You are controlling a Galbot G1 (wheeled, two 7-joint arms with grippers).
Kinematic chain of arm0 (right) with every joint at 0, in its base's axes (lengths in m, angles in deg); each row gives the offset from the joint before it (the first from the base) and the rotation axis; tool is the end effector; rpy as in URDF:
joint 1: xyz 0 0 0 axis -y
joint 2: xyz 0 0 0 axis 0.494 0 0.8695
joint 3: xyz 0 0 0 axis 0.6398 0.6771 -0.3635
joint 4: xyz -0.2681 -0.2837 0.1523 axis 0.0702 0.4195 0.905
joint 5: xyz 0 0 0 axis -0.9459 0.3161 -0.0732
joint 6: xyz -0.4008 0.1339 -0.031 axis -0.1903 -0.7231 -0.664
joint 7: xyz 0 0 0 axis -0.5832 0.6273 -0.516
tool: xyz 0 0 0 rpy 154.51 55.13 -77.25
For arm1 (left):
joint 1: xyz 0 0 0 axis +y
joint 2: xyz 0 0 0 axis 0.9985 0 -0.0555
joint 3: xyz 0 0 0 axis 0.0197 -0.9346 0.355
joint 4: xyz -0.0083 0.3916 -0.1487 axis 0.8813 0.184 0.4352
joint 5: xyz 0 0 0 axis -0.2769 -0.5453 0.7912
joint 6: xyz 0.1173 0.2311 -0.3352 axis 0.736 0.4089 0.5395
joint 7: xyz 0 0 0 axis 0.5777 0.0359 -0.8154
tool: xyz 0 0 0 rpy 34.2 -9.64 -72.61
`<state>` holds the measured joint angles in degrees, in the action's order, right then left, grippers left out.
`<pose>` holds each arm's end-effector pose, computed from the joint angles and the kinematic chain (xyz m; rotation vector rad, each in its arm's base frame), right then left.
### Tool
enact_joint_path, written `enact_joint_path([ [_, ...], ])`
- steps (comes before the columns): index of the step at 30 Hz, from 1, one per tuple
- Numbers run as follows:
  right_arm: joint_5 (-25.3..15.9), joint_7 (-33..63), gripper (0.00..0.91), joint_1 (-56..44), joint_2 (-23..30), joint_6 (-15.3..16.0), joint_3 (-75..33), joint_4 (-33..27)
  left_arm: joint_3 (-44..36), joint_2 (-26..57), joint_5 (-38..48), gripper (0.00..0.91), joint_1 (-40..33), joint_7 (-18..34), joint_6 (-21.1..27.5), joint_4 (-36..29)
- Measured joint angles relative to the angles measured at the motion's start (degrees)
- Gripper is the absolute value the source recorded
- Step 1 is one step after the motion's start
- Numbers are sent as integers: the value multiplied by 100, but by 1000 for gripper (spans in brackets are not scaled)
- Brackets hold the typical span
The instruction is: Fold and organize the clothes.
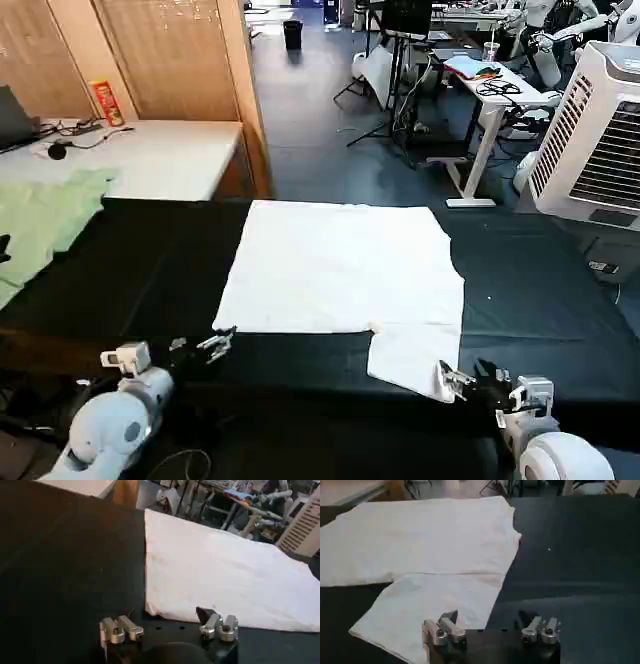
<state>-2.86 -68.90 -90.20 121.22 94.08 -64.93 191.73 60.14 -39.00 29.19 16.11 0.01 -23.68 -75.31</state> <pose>0.2223 -0.1095 -0.3157 0.0665 -2.4847 -0.0394 0.2966 0.1329 -0.3277 -0.2518 -2.5630 0.2855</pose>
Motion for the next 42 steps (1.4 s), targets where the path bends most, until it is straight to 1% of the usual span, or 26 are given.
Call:
enact_joint_path([
  [2,-57,6,878,5,22,-2,28,-21,-24,-37,-94,878,-17,-24,5,34],
  [3,-78,-10,809,5,24,-3,34,-33,-35,-57,-136,692,-22,-19,-11,48],
  [4,-93,-17,761,5,26,-3,34,-48,-43,-78,-172,566,-24,-15,-22,69],
  [5,-107,-18,673,8,32,-4,38,-61,-51,-92,-204,166,-25,-12,-25,92],
  [7,-128,-18,507,16,53,-7,70,-86,-57,-128,-265,127,-32,-12,-47,130],
  [8,-140,-14,332,18,62,-8,79,-101,-59,-142,-278,107,-38,-15,-67,149],
  [9,-143,-9,254,18,74,-10,90,-115,-59,-149,-294,98,-41,-19,-91,170],
  [10,-149,3,195,18,89,-26,106,-121,-59,-156,-314,88,-45,-21,-110,193],
  [11,-153,24,176,17,109,-50,121,-130,-60,-163,-340,78,-52,-18,-132,215],
  [13,-159,51,166,2,140,-100,157,-126,-59,-178,-380,49,-65,-13,-155,265],
  [15,-171,75,156,-34,156,-147,170,-96,-57,-192,-408,0,-80,-5,-163,314],
  [18,-168,126,137,-98,167,-173,155,-12,-61,-201,-426,0,-67,-4,-173,337],
  [20,-150,171,146,-172,183,-172,112,91,-71,-201,-464,0,-43,-7,-178,320],
  [26,-73,325,127,-465,253,-74,-58,521,-60,-189,-596,0,60,0,-191,168],
  [30,9,314,107,-748,278,-178,-195,842,53,-143,-548,0,198,95,-183,-50],
  [34,86,257,98,-867,263,-239,-299,941,231,-55,-493,0,535,147,-281,-370],
  [36,88,205,78,-910,256,-271,-311,1006,342,-1,-488,0,748,147,-356,-530],
  [37,73,154,68,-919,256,-316,-322,1019,373,14,-489,0,829,144,-385,-572],
  [39,61,35,78,-912,248,-406,-329,1021,412,10,-501,0,922,152,-404,-611],
  [41,57,-71,78,-877,225,-421,-298,1020,455,2,-506,0,950,162,-406,-639],
  [42,39,-110,380,-854,215,-428,-278,1010,473,9,-505,0,958,161,-406,-657],
])
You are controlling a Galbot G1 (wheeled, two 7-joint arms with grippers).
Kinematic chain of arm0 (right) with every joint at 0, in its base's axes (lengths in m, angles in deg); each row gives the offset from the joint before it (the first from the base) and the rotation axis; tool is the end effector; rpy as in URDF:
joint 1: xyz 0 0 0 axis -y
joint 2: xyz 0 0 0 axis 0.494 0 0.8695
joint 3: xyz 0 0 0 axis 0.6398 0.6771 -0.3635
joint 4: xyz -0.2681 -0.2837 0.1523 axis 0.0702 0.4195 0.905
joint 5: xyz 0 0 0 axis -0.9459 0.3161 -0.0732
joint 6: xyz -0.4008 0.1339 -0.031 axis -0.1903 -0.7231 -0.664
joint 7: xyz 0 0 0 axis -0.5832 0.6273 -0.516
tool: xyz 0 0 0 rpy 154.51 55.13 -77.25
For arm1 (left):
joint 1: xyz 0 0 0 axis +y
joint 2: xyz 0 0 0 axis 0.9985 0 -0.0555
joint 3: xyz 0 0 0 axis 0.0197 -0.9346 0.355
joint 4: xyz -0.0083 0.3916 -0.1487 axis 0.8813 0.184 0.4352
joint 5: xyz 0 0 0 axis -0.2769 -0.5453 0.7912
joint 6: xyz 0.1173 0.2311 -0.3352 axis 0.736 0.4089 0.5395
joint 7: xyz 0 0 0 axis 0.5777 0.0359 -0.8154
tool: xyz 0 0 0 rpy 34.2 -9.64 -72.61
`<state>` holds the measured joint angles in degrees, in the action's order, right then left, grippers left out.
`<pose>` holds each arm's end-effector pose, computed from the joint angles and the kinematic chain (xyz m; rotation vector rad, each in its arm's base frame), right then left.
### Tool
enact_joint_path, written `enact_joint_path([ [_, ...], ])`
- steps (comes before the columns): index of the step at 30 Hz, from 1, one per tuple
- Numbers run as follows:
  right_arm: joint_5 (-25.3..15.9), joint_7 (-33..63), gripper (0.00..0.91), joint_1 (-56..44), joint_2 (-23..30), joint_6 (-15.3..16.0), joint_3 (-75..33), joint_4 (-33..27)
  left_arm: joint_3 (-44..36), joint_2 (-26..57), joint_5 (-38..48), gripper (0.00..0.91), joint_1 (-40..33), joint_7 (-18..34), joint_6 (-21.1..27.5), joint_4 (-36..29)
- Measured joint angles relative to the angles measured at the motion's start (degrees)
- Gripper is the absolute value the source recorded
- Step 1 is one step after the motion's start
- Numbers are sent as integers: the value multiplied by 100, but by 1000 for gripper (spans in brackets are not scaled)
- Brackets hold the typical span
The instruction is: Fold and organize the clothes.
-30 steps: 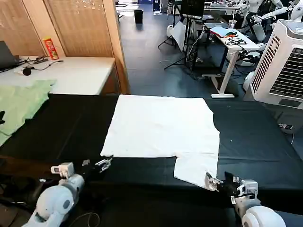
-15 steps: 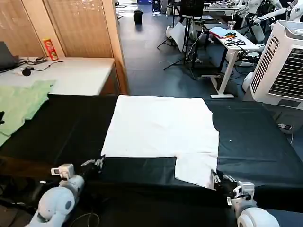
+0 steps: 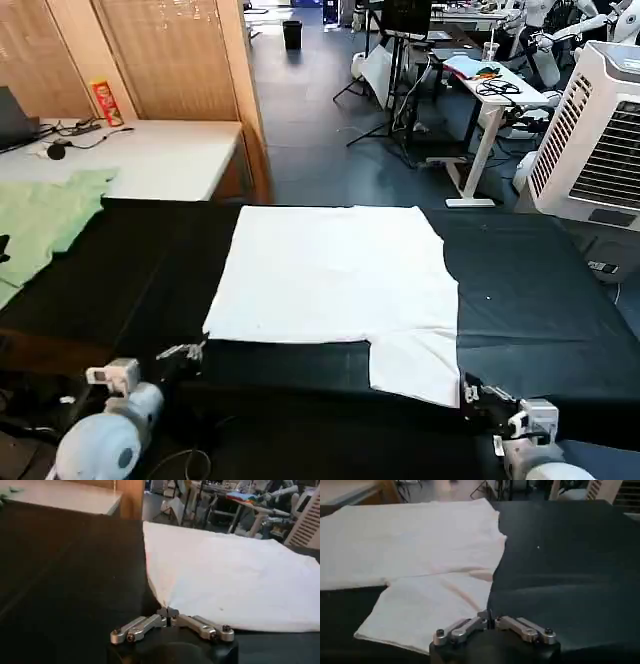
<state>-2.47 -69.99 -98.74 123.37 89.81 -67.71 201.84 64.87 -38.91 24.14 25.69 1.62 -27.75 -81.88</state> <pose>0.1689 -0.0958 -0.2724 0.0925 -2.5894 -0.0589 0.2424 0.1371 -0.3149 -0.1572 -2.6305 0.1685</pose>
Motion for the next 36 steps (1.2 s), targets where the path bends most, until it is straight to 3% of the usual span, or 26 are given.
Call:
enact_joint_path([
  [1,-31,-20,878,23,-9,-10,19,-16,18,18,0,0,0,-1,0,-9],
  [13,-227,-190,878,264,-32,-6,341,-549,52,163,-251,0,-249,9,-111,325],
  [16,-357,-204,741,313,-23,-18,467,-669,44,163,-253,0,-256,-5,-114,376],
  [19,-442,-227,692,336,-10,-39,574,-746,28,163,-253,0,-261,-16,-111,382],
  [20,-458,-233,644,337,-2,-46,611,-751,27,163,-253,0,-264,-15,-110,384],
  [21,-472,-238,536,337,9,-56,640,-753,23,163,-253,0,-265,-18,-107,383],
  [22,-476,-236,507,336,12,-61,657,-758,19,163,-254,0,-265,-20,-104,383],
  [24,-477,-228,88,321,20,-62,684,-751,19,163,-259,0,-259,-22,-103,383],
  [36,-436,-109,49,231,73,-281,767,-740,12,141,-280,0,-223,-34,-102,380],
])
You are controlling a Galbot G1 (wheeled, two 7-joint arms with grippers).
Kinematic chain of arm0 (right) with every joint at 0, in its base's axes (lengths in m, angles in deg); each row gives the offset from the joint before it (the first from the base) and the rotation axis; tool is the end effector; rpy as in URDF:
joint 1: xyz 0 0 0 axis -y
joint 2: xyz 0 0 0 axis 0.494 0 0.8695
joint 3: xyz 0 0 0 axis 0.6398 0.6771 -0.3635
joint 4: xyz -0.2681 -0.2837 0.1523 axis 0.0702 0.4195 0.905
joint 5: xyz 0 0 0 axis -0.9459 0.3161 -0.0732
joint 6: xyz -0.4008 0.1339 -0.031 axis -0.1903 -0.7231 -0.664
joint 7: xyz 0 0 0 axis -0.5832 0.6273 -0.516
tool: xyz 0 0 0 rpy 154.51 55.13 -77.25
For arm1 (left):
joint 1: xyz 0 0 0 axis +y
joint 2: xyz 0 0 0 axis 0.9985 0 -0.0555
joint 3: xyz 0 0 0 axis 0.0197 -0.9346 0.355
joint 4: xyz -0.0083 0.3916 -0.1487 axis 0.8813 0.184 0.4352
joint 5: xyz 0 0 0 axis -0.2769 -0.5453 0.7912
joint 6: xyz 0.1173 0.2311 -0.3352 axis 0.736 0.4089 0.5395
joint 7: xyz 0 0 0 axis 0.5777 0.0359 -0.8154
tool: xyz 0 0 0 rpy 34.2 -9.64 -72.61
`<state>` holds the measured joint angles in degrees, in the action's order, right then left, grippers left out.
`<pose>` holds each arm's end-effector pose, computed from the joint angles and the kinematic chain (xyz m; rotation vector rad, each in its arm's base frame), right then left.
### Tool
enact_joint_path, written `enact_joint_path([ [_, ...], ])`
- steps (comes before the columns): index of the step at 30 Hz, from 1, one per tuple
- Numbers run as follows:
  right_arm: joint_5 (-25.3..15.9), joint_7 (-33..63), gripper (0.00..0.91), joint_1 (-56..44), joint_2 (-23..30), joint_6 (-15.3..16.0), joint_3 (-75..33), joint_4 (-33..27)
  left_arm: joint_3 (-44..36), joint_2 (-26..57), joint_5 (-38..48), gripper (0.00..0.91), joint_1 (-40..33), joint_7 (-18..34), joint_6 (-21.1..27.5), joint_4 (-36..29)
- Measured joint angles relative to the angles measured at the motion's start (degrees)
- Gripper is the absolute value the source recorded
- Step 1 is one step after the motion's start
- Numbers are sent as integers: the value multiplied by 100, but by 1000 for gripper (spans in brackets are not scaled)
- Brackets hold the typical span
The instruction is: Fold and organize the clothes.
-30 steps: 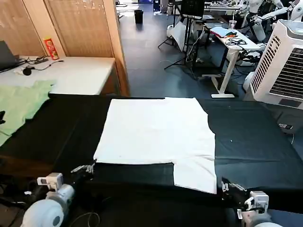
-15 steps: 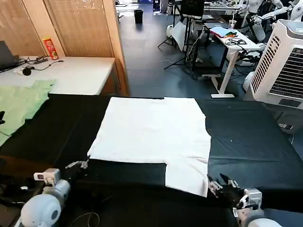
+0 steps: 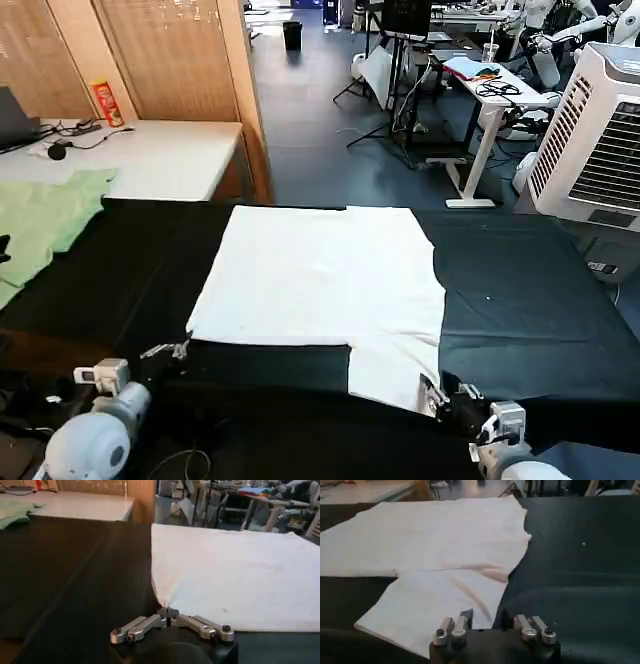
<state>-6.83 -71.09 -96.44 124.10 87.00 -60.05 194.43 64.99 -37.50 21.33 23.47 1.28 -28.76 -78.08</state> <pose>0.1828 -0.0673 -0.3307 0.1860 -2.5203 -0.0644 0.2588 0.1558 -0.3259 -0.1054 -2.6434 0.0764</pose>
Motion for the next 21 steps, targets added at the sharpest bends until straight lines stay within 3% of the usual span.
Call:
enact_joint_path([
  [5,34,35,0,-129,-29,-49,-108,153,0,0,1,0,7,0,-1,-2],
  [12,287,275,0,-605,-14,-55,-361,731,129,53,111,0,197,15,11,-200],
  [21,180,350,0,-1418,125,-174,-331,1292,545,253,272,0,785,42,1,-681],
])
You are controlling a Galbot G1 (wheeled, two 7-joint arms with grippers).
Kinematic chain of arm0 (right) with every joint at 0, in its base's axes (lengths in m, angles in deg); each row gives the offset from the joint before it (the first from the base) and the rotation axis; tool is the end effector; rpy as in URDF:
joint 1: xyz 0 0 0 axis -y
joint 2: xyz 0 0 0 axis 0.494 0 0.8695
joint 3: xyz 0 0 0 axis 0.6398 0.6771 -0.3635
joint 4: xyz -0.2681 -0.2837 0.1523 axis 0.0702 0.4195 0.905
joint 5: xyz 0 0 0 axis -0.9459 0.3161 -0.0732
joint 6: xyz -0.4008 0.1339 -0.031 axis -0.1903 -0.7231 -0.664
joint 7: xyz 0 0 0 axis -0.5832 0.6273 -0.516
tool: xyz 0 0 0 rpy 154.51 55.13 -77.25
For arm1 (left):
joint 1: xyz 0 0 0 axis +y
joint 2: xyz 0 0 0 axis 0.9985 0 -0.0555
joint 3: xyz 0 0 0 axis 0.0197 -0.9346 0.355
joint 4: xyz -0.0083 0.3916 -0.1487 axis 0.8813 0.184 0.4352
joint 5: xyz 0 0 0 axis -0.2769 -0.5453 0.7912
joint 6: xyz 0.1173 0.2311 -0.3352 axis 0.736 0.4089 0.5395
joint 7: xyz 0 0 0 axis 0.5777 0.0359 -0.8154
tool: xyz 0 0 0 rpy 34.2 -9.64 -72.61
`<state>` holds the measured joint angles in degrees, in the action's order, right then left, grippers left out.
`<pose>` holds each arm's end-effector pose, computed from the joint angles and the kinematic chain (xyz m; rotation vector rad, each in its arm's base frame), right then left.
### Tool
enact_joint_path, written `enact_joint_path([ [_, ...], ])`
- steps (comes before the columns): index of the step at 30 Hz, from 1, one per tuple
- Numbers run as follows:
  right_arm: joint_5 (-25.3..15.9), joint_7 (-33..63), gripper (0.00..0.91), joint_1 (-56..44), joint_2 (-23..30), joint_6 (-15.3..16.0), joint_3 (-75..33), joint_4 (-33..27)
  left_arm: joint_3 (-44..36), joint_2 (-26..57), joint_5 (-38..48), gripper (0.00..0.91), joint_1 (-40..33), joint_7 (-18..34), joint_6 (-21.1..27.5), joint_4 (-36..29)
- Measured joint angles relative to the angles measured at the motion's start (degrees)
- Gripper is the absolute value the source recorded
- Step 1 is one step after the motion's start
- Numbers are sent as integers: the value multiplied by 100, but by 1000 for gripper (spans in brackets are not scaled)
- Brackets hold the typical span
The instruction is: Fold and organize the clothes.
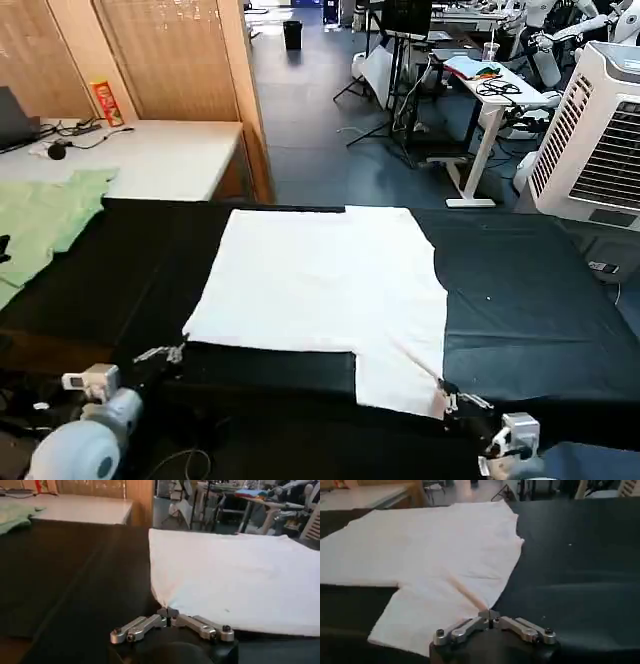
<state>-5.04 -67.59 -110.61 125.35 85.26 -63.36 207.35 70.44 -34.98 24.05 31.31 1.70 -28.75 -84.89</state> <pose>0.1078 -0.0595 -0.2702 0.1136 -2.5364 -0.0739 0.2213 0.1642 -0.2914 -0.1139 -2.6483 0.0484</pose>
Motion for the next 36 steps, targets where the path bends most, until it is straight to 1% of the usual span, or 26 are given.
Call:
enact_joint_path([
  [3,-21,-15,0,-83,2,-263,-18,25,118,15,76,0,172,31,5,-133],
  [7,-12,-81,0,89,-71,-821,-119,-83,319,-6,270,0,332,73,-13,-284],
  [9,48,-71,0,295,-117,-1112,-187,-220,389,-58,363,0,314,98,-120,-327],
  [13,185,-51,0,899,-259,-1447,-211,-690,361,-184,389,0,116,118,-429,-259],
  [15,195,-63,0,1221,-337,-1524,-165,-970,285,-286,279,0,-52,101,-489,-185],
  [18,131,-66,0,1742,-463,-1539,-50,-1421,114,-474,1,0,-392,80,-502,-3],
  [22,-20,-75,0,2420,-580,-1572,177,-1988,-124,-705,-156,0,-856,76,-493,328],
  [26,-115,-88,0,3034,-649,-1574,460,-2482,-335,-781,-416,0,-1246,46,-498,667],
  [32,-308,-148,0,3664,-600,-1582,872,-3119,-539,-787,-709,0,-1649,27,-512,1109],
  [36,-337,-180,0,3879,-542,-1609,1013,-3427,-666,-737,-876,0,-1903,6,-531,1397],
])
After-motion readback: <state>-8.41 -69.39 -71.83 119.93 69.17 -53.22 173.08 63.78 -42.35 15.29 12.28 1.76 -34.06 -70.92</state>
